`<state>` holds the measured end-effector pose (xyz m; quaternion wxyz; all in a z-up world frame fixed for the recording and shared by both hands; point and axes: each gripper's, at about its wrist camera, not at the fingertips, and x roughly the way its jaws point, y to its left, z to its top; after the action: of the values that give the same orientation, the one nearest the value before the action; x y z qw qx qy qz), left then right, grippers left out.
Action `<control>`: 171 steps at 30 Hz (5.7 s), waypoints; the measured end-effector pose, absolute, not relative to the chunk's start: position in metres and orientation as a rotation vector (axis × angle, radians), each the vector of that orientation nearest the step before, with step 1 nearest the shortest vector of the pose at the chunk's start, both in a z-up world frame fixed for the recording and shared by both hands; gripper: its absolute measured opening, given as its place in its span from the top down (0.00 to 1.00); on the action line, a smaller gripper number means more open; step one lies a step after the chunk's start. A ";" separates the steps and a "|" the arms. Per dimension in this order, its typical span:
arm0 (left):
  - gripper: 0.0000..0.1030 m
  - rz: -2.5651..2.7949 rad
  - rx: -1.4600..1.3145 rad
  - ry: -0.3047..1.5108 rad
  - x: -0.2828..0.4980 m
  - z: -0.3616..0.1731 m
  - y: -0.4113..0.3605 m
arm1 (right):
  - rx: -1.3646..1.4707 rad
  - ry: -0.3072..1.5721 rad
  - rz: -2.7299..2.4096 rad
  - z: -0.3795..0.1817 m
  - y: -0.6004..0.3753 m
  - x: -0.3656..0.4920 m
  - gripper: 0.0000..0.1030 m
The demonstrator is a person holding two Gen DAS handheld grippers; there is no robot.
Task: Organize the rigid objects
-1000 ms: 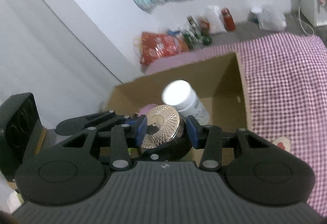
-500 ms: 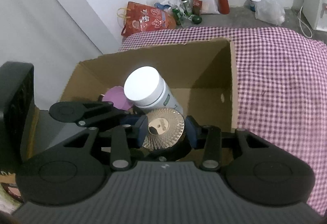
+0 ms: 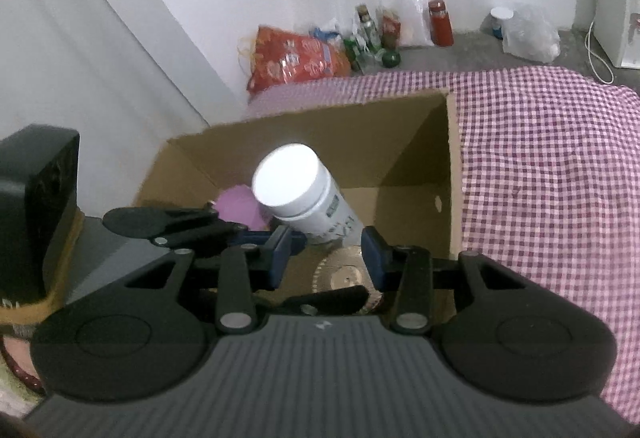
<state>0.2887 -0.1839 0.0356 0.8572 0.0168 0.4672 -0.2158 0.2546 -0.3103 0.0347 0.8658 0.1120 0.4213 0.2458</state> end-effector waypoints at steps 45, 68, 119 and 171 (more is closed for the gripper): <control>0.47 -0.269 0.026 0.914 0.124 -0.044 -0.109 | 0.670 1.059 0.565 -0.084 -0.267 0.116 0.65; 0.57 -0.312 0.024 0.842 0.099 -0.042 -0.104 | 0.681 1.058 0.582 -0.082 -0.270 0.105 0.67; 0.57 -0.500 0.130 0.743 0.216 0.046 -0.201 | 0.494 0.722 0.549 0.046 -0.378 0.168 0.64; 0.00 -0.350 0.019 0.713 0.124 0.055 -0.101 | 0.381 0.546 0.263 0.037 -0.409 0.038 0.02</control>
<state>0.1236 -0.1010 0.0555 0.9222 0.0093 0.3470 -0.1704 0.0380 -0.4086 0.0370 0.9366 0.1862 0.2672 0.1288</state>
